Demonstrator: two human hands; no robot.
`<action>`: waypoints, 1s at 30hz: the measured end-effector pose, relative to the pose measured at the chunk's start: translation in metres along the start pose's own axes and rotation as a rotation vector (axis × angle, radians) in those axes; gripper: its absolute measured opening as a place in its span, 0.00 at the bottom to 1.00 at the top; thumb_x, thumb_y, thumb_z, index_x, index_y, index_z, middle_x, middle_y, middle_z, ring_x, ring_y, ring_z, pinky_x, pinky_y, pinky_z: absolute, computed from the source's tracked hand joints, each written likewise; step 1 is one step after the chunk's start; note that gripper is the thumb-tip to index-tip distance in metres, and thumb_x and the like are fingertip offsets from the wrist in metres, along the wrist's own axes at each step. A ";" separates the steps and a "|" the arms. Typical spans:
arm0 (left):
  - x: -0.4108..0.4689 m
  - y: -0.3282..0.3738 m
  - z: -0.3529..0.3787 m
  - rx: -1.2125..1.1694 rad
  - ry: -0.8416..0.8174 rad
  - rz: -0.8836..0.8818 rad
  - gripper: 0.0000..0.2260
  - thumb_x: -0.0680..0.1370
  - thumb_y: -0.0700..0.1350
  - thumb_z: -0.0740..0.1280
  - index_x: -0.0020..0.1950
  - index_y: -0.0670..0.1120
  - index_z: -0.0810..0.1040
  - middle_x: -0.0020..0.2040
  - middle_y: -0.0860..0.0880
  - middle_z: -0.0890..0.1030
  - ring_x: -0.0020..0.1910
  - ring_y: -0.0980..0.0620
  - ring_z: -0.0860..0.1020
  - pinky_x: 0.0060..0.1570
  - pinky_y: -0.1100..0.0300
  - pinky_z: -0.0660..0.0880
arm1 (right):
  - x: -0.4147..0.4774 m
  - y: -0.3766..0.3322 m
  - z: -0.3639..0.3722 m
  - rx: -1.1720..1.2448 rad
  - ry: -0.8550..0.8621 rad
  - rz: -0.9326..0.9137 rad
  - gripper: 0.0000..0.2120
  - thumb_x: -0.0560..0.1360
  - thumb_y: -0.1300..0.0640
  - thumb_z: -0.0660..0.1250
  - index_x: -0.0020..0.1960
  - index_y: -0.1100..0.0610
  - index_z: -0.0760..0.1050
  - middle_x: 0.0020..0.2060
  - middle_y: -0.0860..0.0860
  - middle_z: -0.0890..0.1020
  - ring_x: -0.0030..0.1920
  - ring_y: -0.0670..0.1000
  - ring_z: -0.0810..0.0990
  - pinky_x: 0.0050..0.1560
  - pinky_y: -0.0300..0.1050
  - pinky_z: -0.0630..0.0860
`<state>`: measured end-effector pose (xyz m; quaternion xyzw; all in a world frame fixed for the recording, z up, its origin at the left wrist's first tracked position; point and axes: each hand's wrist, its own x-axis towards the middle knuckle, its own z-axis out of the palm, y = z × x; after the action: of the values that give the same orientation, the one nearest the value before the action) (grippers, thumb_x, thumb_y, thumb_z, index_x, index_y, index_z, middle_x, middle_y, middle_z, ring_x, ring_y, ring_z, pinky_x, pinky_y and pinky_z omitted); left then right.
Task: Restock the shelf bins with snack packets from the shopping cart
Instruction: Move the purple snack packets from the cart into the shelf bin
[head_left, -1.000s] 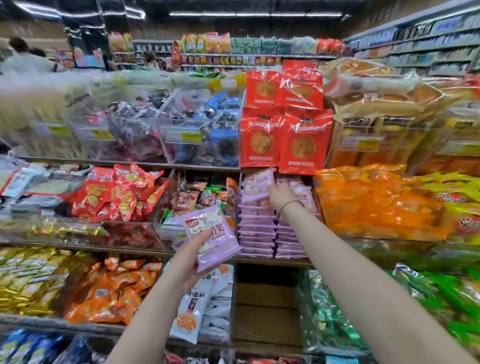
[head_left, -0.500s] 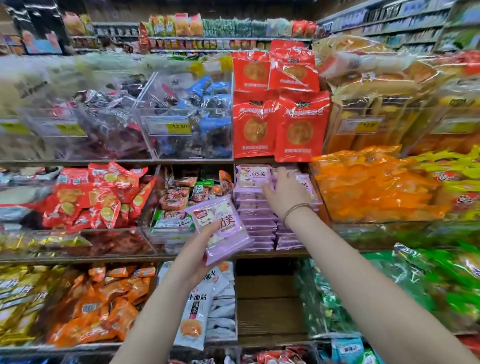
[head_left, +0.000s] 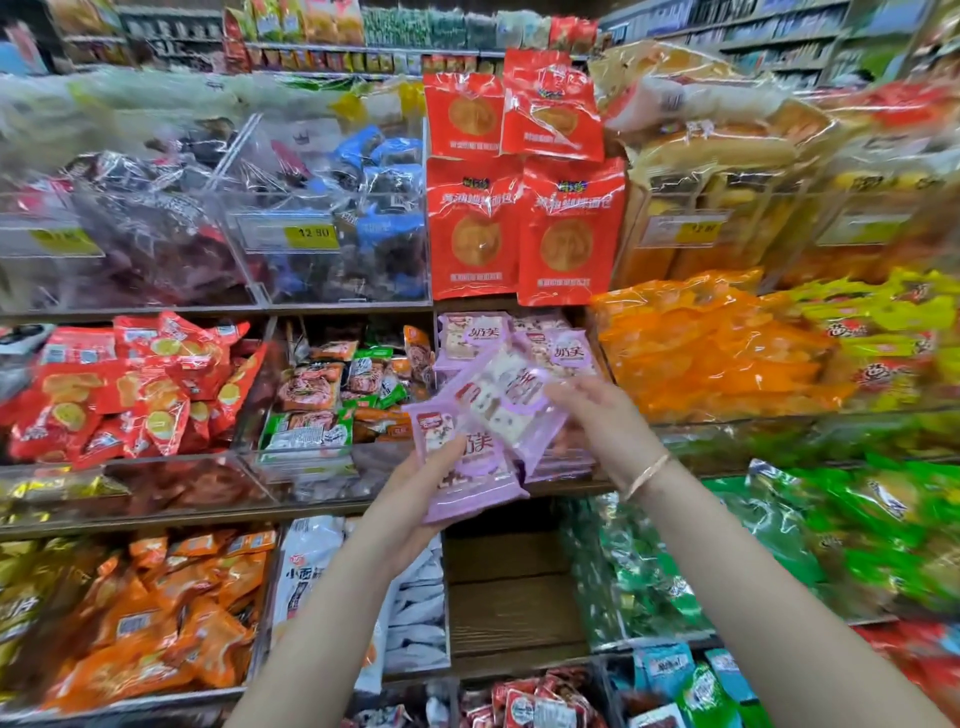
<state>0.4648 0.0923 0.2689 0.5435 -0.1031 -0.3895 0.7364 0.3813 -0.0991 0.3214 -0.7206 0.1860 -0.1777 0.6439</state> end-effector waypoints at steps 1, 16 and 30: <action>0.000 0.001 -0.002 0.000 0.013 -0.002 0.28 0.60 0.61 0.77 0.58 0.57 0.77 0.56 0.60 0.82 0.56 0.51 0.81 0.41 0.57 0.79 | 0.008 -0.005 -0.008 0.057 0.068 0.007 0.07 0.76 0.53 0.66 0.43 0.56 0.76 0.33 0.51 0.81 0.25 0.48 0.79 0.27 0.38 0.76; 0.006 -0.002 -0.003 -0.048 0.143 -0.010 0.17 0.77 0.48 0.67 0.65 0.46 0.75 0.56 0.46 0.83 0.45 0.51 0.84 0.34 0.60 0.78 | 0.045 -0.014 0.011 0.489 0.396 0.078 0.28 0.77 0.63 0.64 0.73 0.57 0.56 0.51 0.56 0.77 0.43 0.48 0.80 0.41 0.40 0.81; 0.005 0.002 0.013 -0.071 0.050 0.011 0.12 0.79 0.47 0.65 0.62 0.48 0.76 0.52 0.48 0.85 0.48 0.51 0.84 0.36 0.59 0.80 | 0.003 0.018 -0.006 0.151 0.357 -0.057 0.28 0.77 0.59 0.63 0.73 0.51 0.57 0.61 0.50 0.72 0.57 0.50 0.79 0.56 0.44 0.78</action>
<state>0.4615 0.0796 0.2749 0.5257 -0.0738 -0.3754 0.7598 0.3802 -0.1073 0.3040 -0.6325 0.2627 -0.3343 0.6475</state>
